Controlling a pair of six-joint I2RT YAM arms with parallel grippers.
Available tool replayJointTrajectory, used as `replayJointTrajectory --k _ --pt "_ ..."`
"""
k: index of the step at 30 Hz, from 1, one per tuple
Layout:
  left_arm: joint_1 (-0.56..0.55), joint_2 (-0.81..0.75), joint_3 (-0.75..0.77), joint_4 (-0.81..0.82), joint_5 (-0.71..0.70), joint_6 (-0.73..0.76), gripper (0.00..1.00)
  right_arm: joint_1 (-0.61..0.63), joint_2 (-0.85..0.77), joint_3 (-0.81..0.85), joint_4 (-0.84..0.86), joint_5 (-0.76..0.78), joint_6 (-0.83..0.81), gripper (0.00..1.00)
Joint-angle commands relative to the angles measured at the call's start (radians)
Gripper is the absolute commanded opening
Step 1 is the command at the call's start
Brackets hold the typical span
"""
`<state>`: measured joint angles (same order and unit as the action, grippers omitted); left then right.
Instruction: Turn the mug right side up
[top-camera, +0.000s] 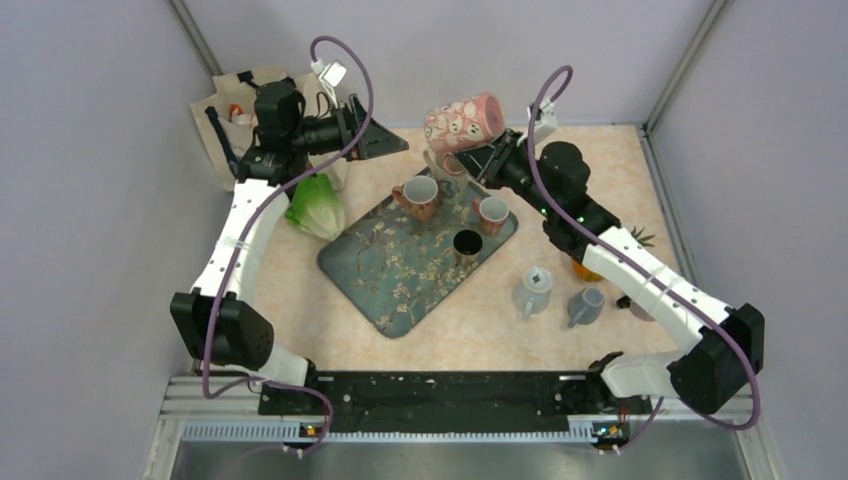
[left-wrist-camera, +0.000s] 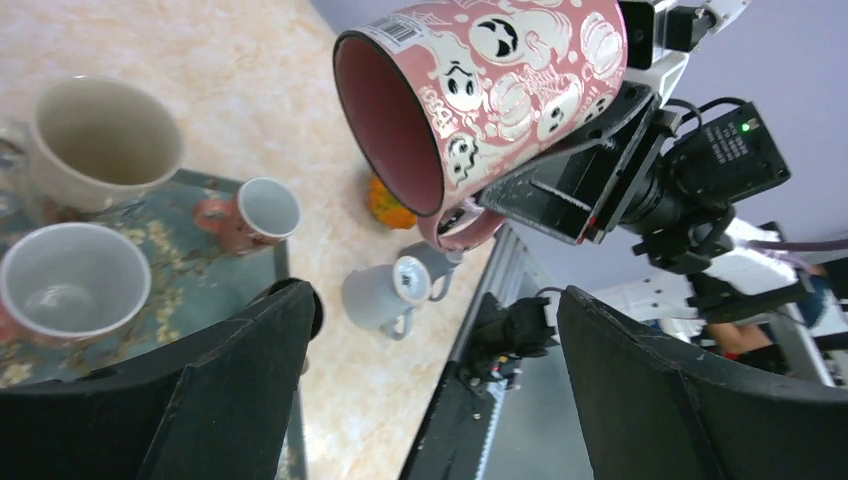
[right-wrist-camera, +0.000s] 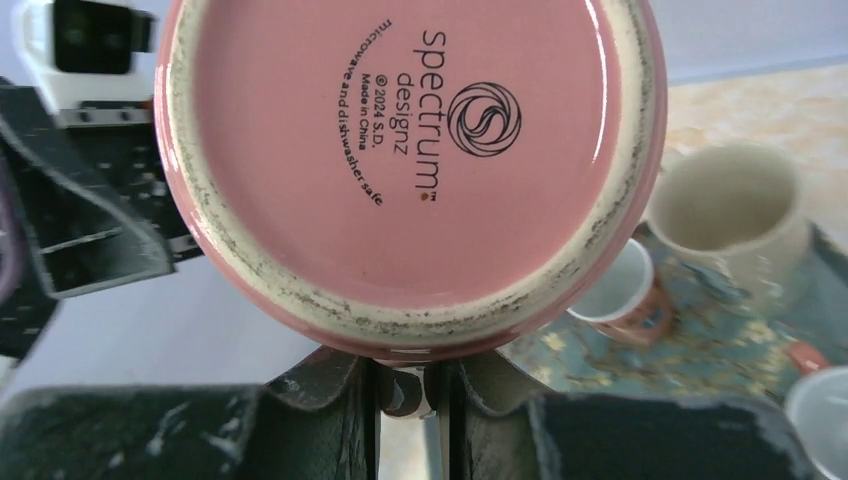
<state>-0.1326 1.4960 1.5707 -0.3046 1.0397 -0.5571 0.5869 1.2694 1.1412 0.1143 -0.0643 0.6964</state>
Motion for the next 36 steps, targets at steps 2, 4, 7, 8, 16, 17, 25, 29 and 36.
replayJointTrajectory --k 2,4,7,8,16,17,25,29,36 --pt "-0.02 0.024 0.012 0.308 0.074 -0.274 0.95 0.068 0.029 0.176 0.25 -0.046 0.057 0.0" --pt "-0.033 0.032 0.022 0.356 0.078 -0.306 0.93 0.077 0.046 0.192 0.251 -0.05 0.054 0.0" --pt "-0.057 0.048 0.027 0.394 0.085 -0.339 0.92 0.084 0.068 0.195 0.295 -0.078 0.091 0.0" --pt "-0.062 0.05 0.023 0.414 0.088 -0.355 0.91 0.088 0.075 0.2 0.297 -0.082 0.096 0.0" --pt "-0.068 0.064 0.02 0.587 0.113 -0.476 0.75 0.102 0.113 0.208 0.302 -0.121 0.113 0.0" --pt "-0.068 0.065 0.02 0.606 0.113 -0.488 0.71 0.102 0.117 0.204 0.31 -0.129 0.12 0.0" --pt "-0.098 0.066 0.011 0.671 0.133 -0.544 0.02 0.121 0.194 0.209 0.345 -0.183 0.172 0.0" --pt "-0.088 0.058 0.02 0.555 0.117 -0.459 0.0 0.122 0.22 0.191 0.313 -0.174 0.171 0.0" --pt "-0.072 0.044 0.16 -0.191 -0.175 0.21 0.0 0.122 0.256 0.154 0.136 -0.137 0.12 0.71"
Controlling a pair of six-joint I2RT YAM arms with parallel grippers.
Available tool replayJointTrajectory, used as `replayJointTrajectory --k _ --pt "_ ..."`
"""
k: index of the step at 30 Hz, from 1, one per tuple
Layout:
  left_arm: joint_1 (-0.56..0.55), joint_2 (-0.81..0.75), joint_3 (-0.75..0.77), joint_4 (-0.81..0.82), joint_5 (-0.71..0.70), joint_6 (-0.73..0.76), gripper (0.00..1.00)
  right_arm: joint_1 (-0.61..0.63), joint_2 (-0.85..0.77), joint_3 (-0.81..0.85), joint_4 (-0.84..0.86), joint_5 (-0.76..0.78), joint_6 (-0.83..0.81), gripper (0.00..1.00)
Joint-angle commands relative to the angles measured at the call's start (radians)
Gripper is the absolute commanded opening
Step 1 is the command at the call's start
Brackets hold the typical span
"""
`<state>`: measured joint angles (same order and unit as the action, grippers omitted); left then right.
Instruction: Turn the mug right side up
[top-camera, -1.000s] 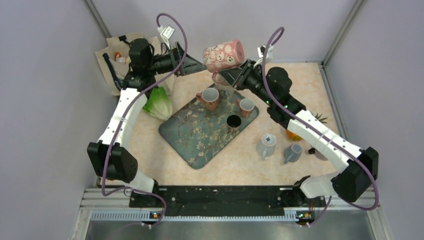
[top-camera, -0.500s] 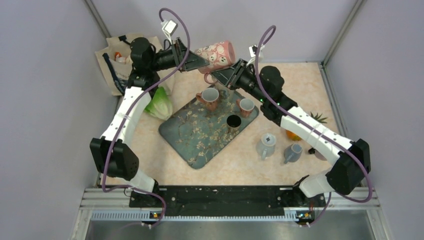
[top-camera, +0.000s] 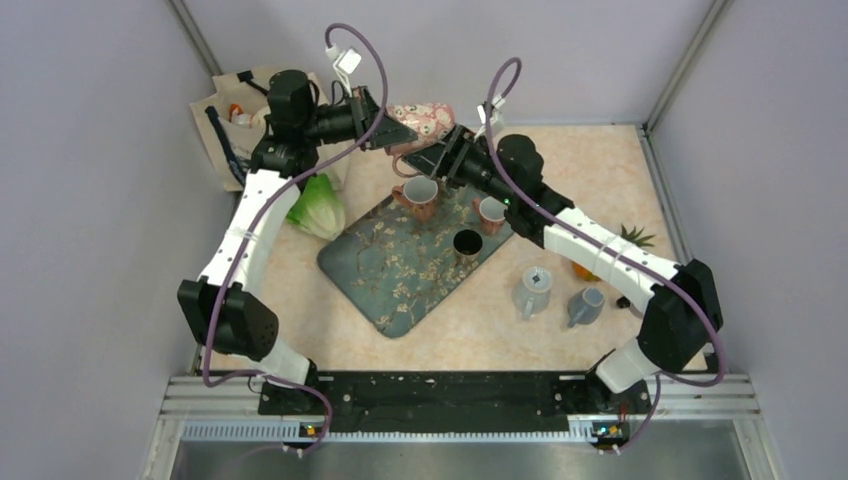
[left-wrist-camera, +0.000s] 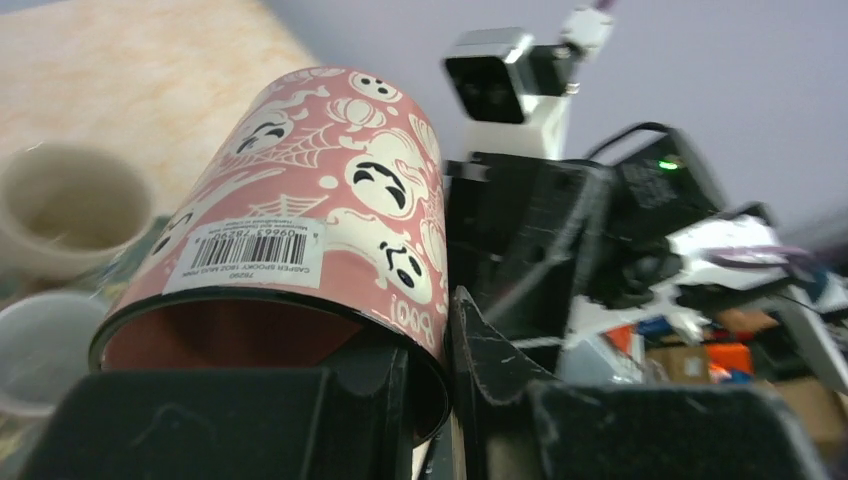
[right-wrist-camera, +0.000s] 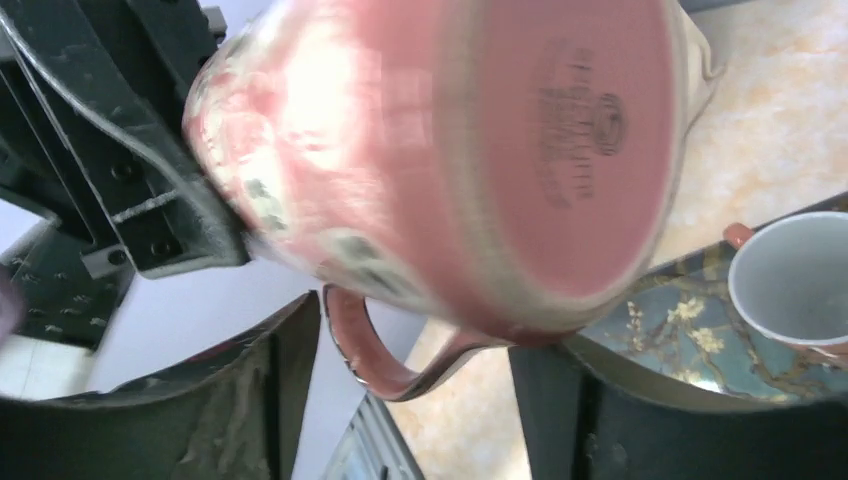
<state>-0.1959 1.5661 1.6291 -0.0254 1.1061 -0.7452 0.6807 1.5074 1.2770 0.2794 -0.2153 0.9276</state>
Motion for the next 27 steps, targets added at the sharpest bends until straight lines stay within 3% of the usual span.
replayJointTrajectory --k 1,2,4,9,12,20,27 --pt "-0.007 -0.029 0.118 -0.532 -0.299 0.475 0.0 0.028 0.025 0.018 -0.064 0.017 -0.123 0.84" --pt "-0.006 -0.032 0.134 -0.59 -0.346 0.54 0.0 0.027 0.031 0.017 -0.101 0.02 -0.135 0.93" --pt "-0.004 -0.044 0.15 -0.683 -0.454 0.648 0.0 0.027 0.035 0.015 -0.176 0.026 -0.163 0.98" --pt "-0.005 -0.04 0.134 -0.932 -0.712 0.933 0.0 0.027 -0.006 0.012 -0.393 0.089 -0.279 0.99" --pt "-0.006 -0.017 0.08 -1.048 -0.795 1.054 0.0 0.026 -0.04 0.033 -0.522 0.203 -0.354 0.99" --pt "-0.095 0.096 -0.019 -1.066 -0.894 1.148 0.0 -0.027 -0.082 0.105 -0.749 0.346 -0.478 0.99" --pt "-0.228 0.211 -0.022 -0.996 -1.056 1.22 0.0 -0.162 -0.153 0.048 -0.897 0.425 -0.428 0.99"
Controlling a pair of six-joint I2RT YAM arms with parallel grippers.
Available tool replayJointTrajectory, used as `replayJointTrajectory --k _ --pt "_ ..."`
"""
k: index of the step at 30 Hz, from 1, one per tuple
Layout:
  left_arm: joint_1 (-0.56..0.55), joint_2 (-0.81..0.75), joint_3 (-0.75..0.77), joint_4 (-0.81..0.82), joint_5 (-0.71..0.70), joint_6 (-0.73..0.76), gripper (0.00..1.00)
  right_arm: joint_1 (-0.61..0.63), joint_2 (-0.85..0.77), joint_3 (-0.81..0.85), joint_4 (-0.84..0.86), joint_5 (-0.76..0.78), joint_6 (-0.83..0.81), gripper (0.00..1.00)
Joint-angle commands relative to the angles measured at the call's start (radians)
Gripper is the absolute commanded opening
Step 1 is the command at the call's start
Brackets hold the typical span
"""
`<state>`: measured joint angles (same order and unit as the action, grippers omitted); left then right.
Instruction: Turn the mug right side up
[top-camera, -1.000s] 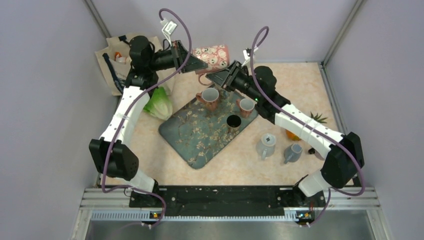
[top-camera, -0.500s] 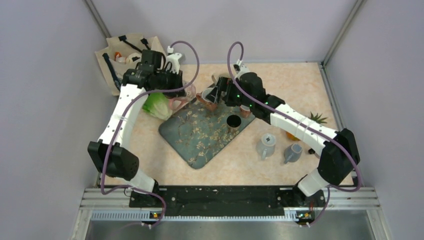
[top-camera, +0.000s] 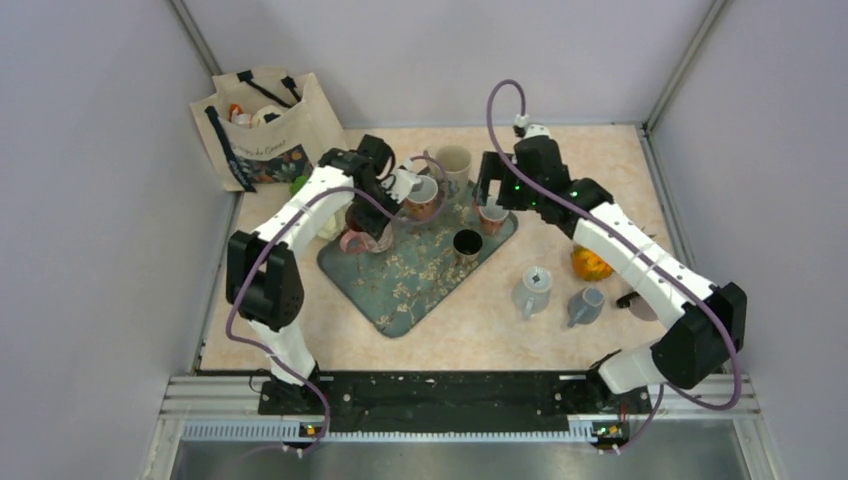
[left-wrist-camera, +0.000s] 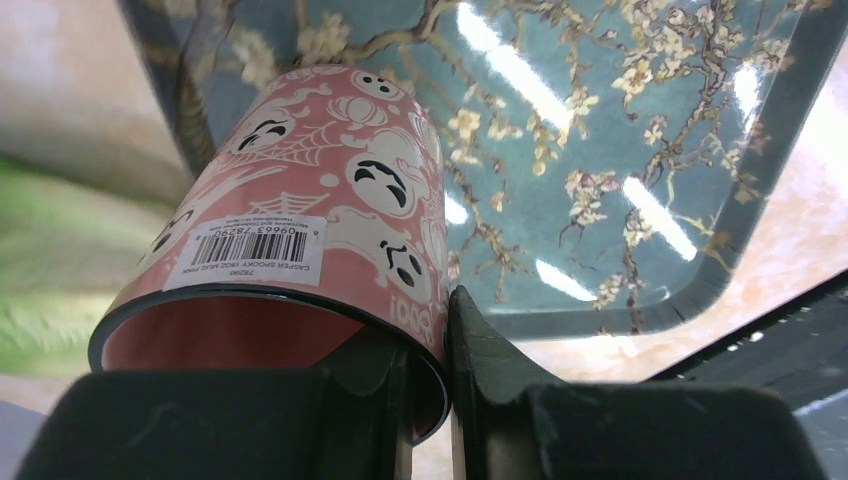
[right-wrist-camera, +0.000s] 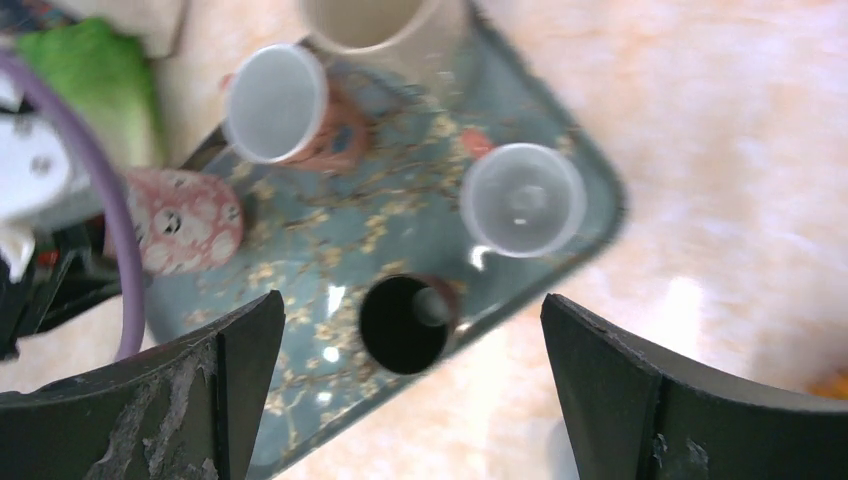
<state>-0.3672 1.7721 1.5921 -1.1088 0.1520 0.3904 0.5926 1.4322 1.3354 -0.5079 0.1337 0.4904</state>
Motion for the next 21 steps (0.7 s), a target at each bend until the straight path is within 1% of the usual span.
replayJointTrajectory --k 1,4,6,8,9,11,13,14,17,19,21 --pt "-0.068 0.021 0.019 0.091 -0.115 0.094 0.0 -0.089 -0.097 -0.032 -0.118 0.075 0.012 0.99" --pt "-0.099 0.07 0.041 0.085 -0.14 0.123 0.0 -0.115 -0.144 -0.085 -0.141 0.087 0.011 0.97" --pt "-0.115 0.101 0.05 0.083 -0.181 0.131 0.0 -0.117 -0.154 -0.102 -0.168 0.101 0.01 0.97" --pt "-0.125 0.122 0.051 0.094 -0.191 0.136 0.0 -0.117 -0.154 -0.113 -0.207 0.104 0.012 0.95" --pt "-0.127 0.128 0.051 0.102 -0.191 0.138 0.03 -0.117 -0.154 -0.12 -0.227 0.103 0.015 0.94" --pt "-0.128 0.134 0.049 0.123 -0.189 0.138 0.12 -0.117 -0.156 -0.134 -0.266 0.099 0.021 0.92" --pt "-0.128 0.126 0.047 0.142 -0.191 0.136 0.26 -0.116 -0.166 -0.154 -0.301 0.083 0.027 0.9" --pt "-0.127 0.114 0.056 0.145 -0.185 0.135 0.41 -0.116 -0.183 -0.189 -0.321 0.054 0.036 0.89" --pt "-0.126 0.072 0.087 0.135 -0.158 0.14 0.49 -0.111 -0.205 -0.23 -0.356 0.006 0.051 0.85" --pt "-0.126 0.026 0.101 0.133 -0.088 0.145 0.57 -0.097 -0.217 -0.245 -0.382 -0.003 0.063 0.84" --pt "-0.126 -0.018 0.108 0.136 -0.03 0.143 0.63 -0.071 -0.218 -0.245 -0.421 0.025 0.082 0.84"
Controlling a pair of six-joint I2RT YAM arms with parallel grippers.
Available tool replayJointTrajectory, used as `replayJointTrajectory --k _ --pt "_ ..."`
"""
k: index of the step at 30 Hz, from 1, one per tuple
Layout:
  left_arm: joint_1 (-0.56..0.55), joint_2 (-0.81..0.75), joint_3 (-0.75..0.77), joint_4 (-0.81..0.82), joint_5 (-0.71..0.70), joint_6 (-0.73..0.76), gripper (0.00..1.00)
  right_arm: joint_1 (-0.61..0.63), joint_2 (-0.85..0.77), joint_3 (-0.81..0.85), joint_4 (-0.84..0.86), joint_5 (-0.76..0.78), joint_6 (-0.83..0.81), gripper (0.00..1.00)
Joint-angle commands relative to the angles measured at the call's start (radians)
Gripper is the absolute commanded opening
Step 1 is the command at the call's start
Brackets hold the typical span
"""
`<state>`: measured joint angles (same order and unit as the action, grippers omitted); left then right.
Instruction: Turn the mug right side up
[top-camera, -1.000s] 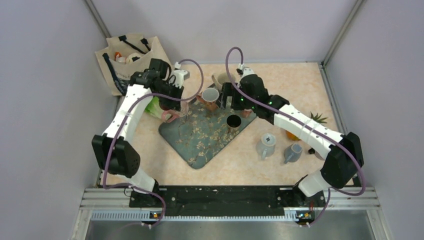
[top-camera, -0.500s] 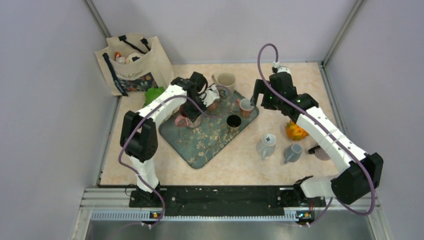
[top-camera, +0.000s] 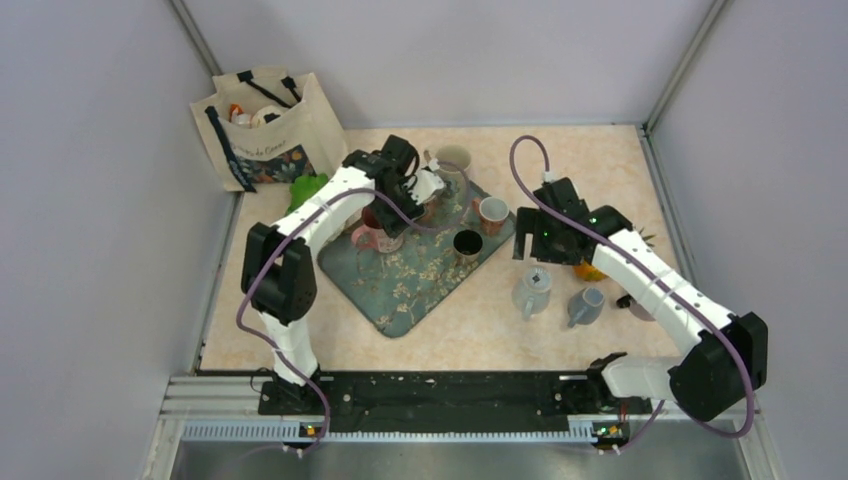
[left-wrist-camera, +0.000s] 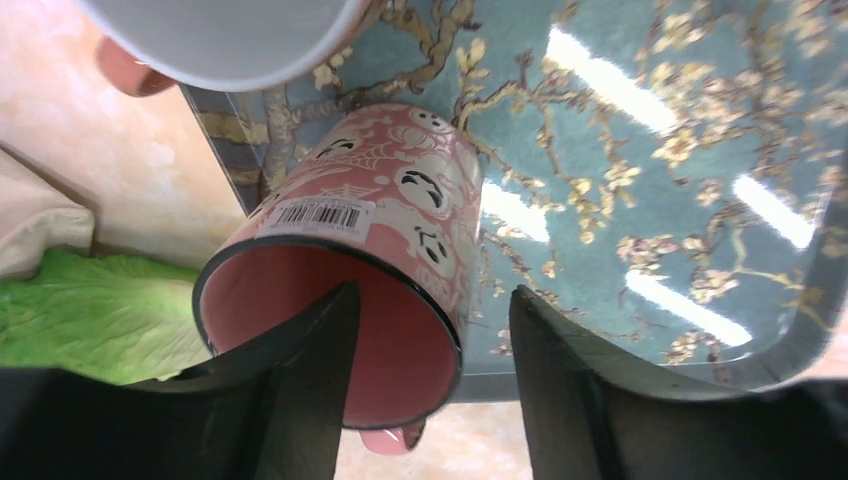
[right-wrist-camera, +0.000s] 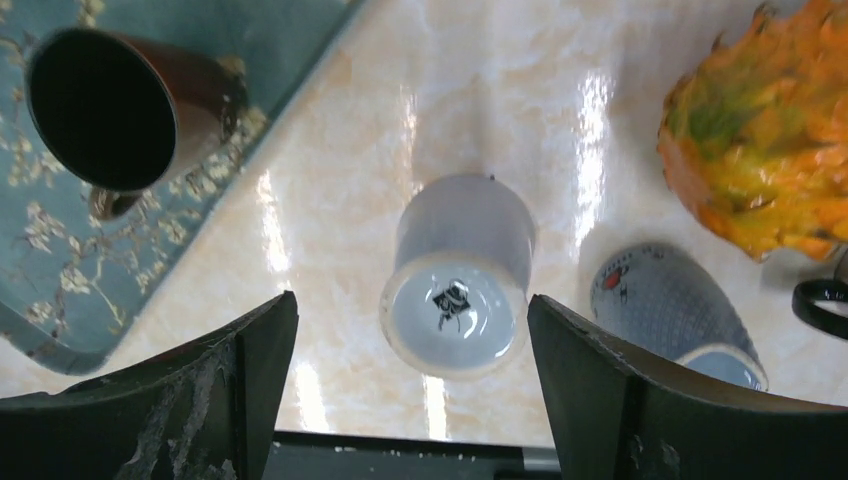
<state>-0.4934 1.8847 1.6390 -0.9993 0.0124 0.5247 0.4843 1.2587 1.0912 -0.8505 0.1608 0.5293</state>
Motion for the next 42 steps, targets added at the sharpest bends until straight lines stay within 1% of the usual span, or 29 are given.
replayJointTrajectory --k 1,5,8,10,14,18,21,26,28,31,33,35,39,40,42 --pt "0.001 -0.153 0.063 0.027 0.136 0.001 0.64 0.053 -0.044 0.0 -0.098 0.016 0.058 0.84" --pt "0.002 -0.238 0.051 0.045 0.197 -0.064 0.66 0.14 -0.048 -0.032 -0.138 0.083 0.155 0.82" --pt "0.004 -0.293 0.027 0.078 0.164 -0.113 0.66 0.203 -0.051 -0.11 -0.102 0.093 0.232 0.74" --pt "0.009 -0.327 -0.002 0.115 0.136 -0.147 0.66 0.224 -0.053 -0.162 -0.071 0.103 0.276 0.72" --pt "0.022 -0.394 -0.064 0.157 0.151 -0.176 0.66 0.243 -0.062 -0.253 0.003 0.148 0.346 0.64" --pt "0.023 -0.42 -0.101 0.172 0.174 -0.186 0.66 0.249 -0.062 -0.351 0.126 0.211 0.393 0.56" --pt "0.025 -0.426 -0.106 0.173 0.176 -0.192 0.66 0.248 -0.042 -0.412 0.184 0.266 0.44 0.53" --pt "0.026 -0.431 -0.108 0.177 0.18 -0.195 0.66 0.249 -0.032 -0.435 0.274 0.324 0.44 0.47" --pt "0.027 -0.431 -0.108 0.178 0.177 -0.196 0.66 0.25 -0.029 -0.436 0.289 0.347 0.431 0.45" --pt "0.03 -0.432 -0.11 0.179 0.176 -0.196 0.66 0.249 -0.022 -0.444 0.288 0.399 0.422 0.41" --pt "0.031 -0.435 -0.112 0.179 0.177 -0.196 0.66 0.249 -0.018 -0.452 0.289 0.428 0.424 0.36" --pt "0.032 -0.436 -0.114 0.178 0.18 -0.199 0.65 0.249 -0.005 -0.453 0.288 0.46 0.423 0.29" --pt "0.035 -0.439 -0.111 0.177 0.19 -0.209 0.65 0.247 0.046 -0.436 0.271 0.515 0.419 0.08" --pt "0.037 -0.442 -0.111 0.177 0.19 -0.209 0.65 0.247 0.056 -0.43 0.267 0.524 0.419 0.01" --pt "0.038 -0.446 -0.111 0.175 0.191 -0.21 0.65 0.247 0.059 -0.426 0.262 0.533 0.417 0.0"
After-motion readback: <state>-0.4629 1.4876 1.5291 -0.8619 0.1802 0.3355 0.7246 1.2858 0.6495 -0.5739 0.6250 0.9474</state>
